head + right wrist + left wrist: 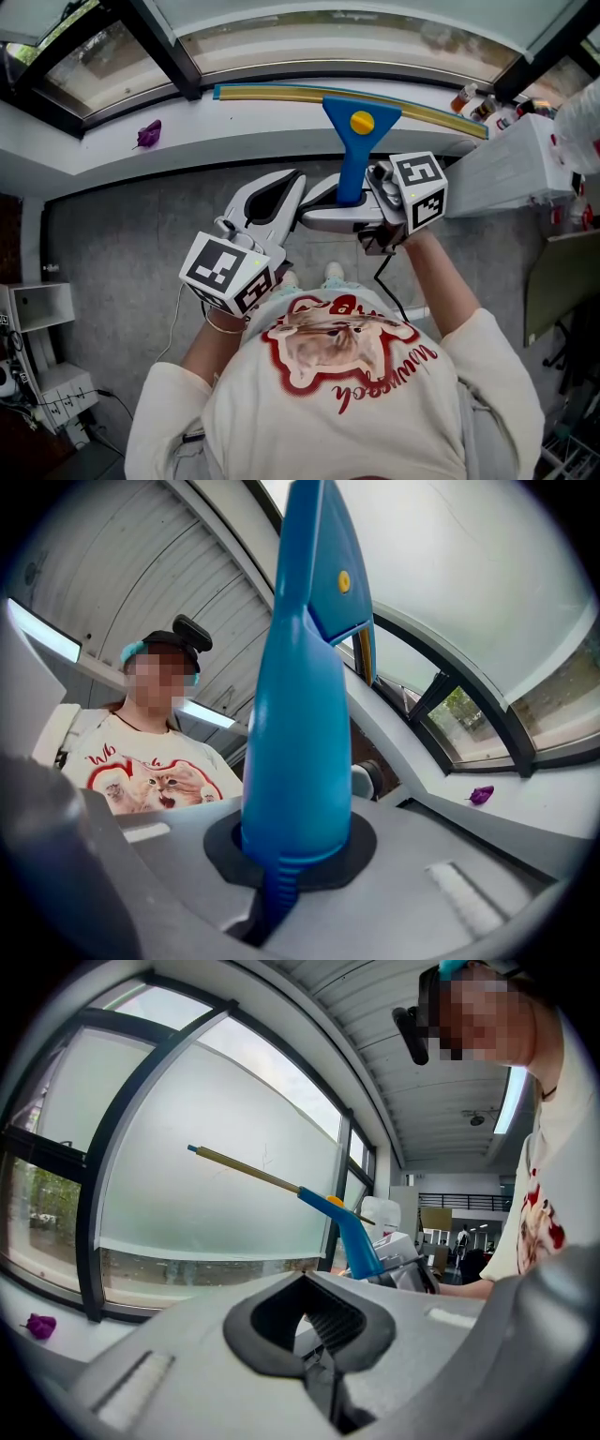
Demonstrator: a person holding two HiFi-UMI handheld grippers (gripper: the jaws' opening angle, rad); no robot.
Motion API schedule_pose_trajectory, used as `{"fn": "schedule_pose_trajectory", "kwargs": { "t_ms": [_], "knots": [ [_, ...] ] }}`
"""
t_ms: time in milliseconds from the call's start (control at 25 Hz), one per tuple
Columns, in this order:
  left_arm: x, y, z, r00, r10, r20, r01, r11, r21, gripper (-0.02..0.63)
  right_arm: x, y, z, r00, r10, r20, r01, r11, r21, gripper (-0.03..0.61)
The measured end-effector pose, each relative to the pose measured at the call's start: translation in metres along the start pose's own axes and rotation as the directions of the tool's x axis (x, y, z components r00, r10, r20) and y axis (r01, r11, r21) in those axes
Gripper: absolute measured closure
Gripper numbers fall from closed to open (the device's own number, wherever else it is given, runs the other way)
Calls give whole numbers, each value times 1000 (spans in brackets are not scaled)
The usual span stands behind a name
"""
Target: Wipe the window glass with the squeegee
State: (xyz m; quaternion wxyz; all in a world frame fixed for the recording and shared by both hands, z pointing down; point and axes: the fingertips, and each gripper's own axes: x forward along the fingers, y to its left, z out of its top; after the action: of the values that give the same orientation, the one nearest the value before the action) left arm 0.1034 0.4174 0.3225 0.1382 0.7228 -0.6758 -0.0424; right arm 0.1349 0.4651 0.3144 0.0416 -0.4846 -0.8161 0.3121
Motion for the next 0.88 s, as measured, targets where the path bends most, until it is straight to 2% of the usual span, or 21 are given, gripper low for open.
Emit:
{"fn": "schedule_pose_trajectory", "kwargs": {
  "t_ms": [200,320,560,680,760,880],
  "knots": [
    [3,-6,-1,1000,-22,-11,22,1000,13,609,-2,5,-2,999,11,-52,-14,998,-55,552],
    [4,-6,0,1000,-24,-10,24,1000,2,609,-3,6,-2,998,21,-65,-24,998,-54,552],
    [9,-8,8,1000,-27,-6,28,999,27,609,-5,11,6,998,63,11,-63,998,-23,552],
    [12,-5,5,999,-36,-19,36,999,35,611,13,28,1,991,131,-35,-133,988,-84,552],
    [11,-2,6,999,-31,-13,32,999,37,610,21,31,-2,991,116,-67,-124,983,-133,552],
    [10,0,10,1000,-18,0,18,998,57,609,18,27,2,992,116,-42,-119,990,-69,552]
  ]
}}
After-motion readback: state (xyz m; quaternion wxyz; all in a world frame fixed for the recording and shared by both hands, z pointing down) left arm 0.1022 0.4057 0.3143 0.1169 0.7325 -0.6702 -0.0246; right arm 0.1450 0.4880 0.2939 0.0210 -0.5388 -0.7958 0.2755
